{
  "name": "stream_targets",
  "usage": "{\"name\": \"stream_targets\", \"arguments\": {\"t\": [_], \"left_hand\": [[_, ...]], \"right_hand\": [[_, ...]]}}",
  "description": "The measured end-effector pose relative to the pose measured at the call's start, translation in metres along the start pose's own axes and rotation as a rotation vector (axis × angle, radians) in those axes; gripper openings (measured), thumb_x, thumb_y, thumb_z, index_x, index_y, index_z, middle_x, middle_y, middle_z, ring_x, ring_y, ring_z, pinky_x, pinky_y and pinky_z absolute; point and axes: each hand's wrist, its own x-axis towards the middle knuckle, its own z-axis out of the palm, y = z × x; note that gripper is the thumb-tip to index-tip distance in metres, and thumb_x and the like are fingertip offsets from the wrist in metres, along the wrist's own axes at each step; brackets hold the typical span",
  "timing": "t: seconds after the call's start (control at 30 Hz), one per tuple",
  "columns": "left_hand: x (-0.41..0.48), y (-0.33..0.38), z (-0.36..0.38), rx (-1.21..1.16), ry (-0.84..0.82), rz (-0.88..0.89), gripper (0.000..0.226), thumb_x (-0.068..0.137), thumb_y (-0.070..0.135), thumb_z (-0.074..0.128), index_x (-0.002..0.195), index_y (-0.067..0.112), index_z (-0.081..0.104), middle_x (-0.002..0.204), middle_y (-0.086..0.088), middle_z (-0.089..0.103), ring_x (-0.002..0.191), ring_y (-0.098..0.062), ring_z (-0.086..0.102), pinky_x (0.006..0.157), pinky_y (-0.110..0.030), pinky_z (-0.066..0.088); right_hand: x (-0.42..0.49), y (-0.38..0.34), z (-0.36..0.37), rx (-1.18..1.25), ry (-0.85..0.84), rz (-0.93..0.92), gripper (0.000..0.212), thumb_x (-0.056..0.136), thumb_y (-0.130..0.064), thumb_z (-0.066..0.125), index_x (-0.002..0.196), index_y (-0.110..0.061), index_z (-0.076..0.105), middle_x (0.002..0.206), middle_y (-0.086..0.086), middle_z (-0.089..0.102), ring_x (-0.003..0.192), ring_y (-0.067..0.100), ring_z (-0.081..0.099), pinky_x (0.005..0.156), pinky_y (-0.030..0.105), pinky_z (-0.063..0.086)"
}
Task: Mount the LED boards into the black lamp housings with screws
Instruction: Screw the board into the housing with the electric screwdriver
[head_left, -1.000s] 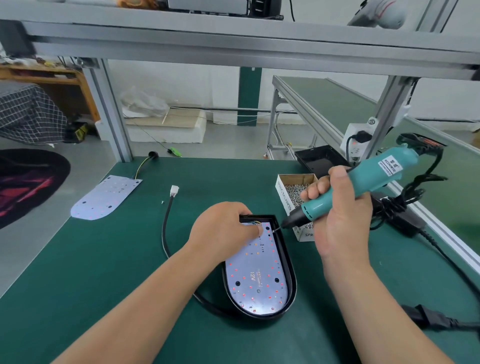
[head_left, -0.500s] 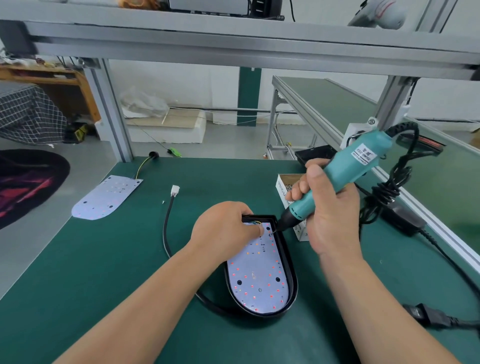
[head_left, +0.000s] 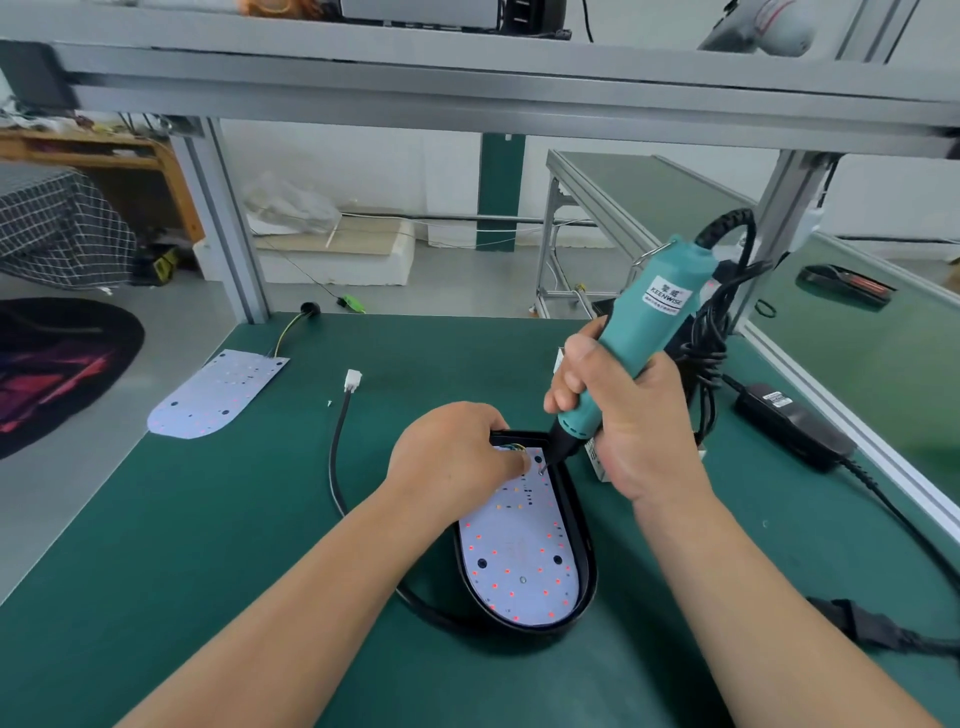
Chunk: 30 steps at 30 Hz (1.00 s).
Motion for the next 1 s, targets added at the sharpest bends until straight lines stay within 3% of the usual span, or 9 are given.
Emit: {"name": "stream_targets", "arguments": {"t": [0.1,0.23,0.37,0.47,0.57,0.67,0.77,0.87,1.0], "left_hand": [[-0.001,0.002,-0.001,0.011,-0.004,-0.003,0.026,0.086,0.051,0.074,0.091,0.026,0.07,0.082,-0.003,0.073,0.07,-0.023,0.065,0.059,-0.03,0.044],[0.0,0.0,-0.002,0.003,0.002,-0.001,0.025,0.085,0.049,0.074,0.09,0.025,0.07,0.081,-0.003,0.073,0.077,-0.025,0.071,0.062,-0.032,0.049],[-0.003,-0.003,0.0,-0.02,0.017,0.008,0.022,0.085,0.048,0.073,0.088,0.027,0.07,0.083,0.002,0.072,0.079,-0.021,0.07,0.067,-0.037,0.056],[-0.005,-0.011,-0.001,-0.093,0.025,0.021,0.019,0.087,0.048,0.073,0.086,0.03,0.068,0.08,0.006,0.069,0.072,-0.015,0.065,0.063,-0.031,0.049],[-0.006,-0.021,-0.004,-0.172,0.001,0.036,0.016,0.091,0.048,0.073,0.089,0.033,0.068,0.083,0.01,0.07,0.071,-0.01,0.064,0.064,-0.032,0.052],[-0.007,-0.03,-0.006,-0.241,-0.029,0.045,0.012,0.093,0.043,0.073,0.102,0.037,0.07,0.099,0.015,0.073,0.09,-0.009,0.07,0.083,-0.036,0.06],[-0.008,-0.035,-0.011,-0.279,-0.042,0.04,0.04,0.096,0.04,0.071,0.134,0.032,0.063,0.125,0.017,0.064,0.117,-0.008,0.062,0.102,-0.032,0.05],[-0.006,-0.042,-0.026,-0.229,0.149,-0.012,0.047,0.101,0.037,0.062,0.145,0.023,0.058,0.122,0.008,0.061,0.111,-0.014,0.064,0.096,-0.034,0.048],[-0.001,-0.073,-0.056,0.352,0.379,-0.308,0.039,0.101,0.037,0.055,0.126,0.007,0.059,0.125,-0.016,0.055,0.105,-0.036,0.057,0.076,-0.042,0.047]], "right_hand": [[-0.004,-0.004,0.0,-0.016,-0.018,-0.002,0.012,0.095,-0.024,0.072,0.092,-0.016,0.064,0.072,0.005,0.051,0.062,0.024,0.051,0.075,0.042,0.057],[-0.01,-0.017,-0.006,0.139,0.019,-0.025,0.035,0.095,-0.04,0.077,0.112,-0.013,0.063,0.076,0.006,0.052,0.068,0.023,0.055,0.076,0.044,0.056],[-0.01,-0.036,-0.034,0.101,0.237,0.069,0.053,0.088,-0.059,0.078,0.107,-0.012,0.061,0.073,0.007,0.056,0.061,0.024,0.056,0.06,0.039,0.055],[-0.009,-0.038,-0.066,-0.041,0.402,0.236,0.038,0.098,-0.048,0.068,0.104,-0.013,0.054,0.07,0.007,0.058,0.053,0.023,0.057,0.05,0.036,0.055],[-0.014,-0.038,-0.1,-0.284,0.471,0.372,0.018,0.105,-0.027,0.06,0.105,-0.011,0.053,0.085,0.012,0.061,0.053,0.023,0.067,0.049,0.037,0.059],[-0.03,-0.04,-0.131,-0.644,0.395,0.457,0.013,0.101,-0.024,0.067,0.1,-0.013,0.061,0.092,0.018,0.067,0.055,0.016,0.071,0.046,0.035,0.059],[-0.041,-0.045,-0.145,-1.019,0.278,0.533,0.014,0.096,-0.027,0.07,0.094,-0.015,0.064,0.079,0.014,0.072,0.051,0.016,0.069,0.05,0.04,0.06],[-0.04,-0.047,-0.139,-1.428,0.128,0.574,0.026,0.093,-0.037,0.07,0.084,-0.016,0.056,0.075,0.005,0.067,0.06,0.024,0.066,0.061,0.039,0.051],[-0.041,-0.04,-0.132,-1.573,-0.009,0.637,0.034,0.096,-0.051,0.066,0.085,-0.019,0.057,0.09,0.002,0.062,0.08,0.021,0.061,0.072,0.039,0.052]]}}
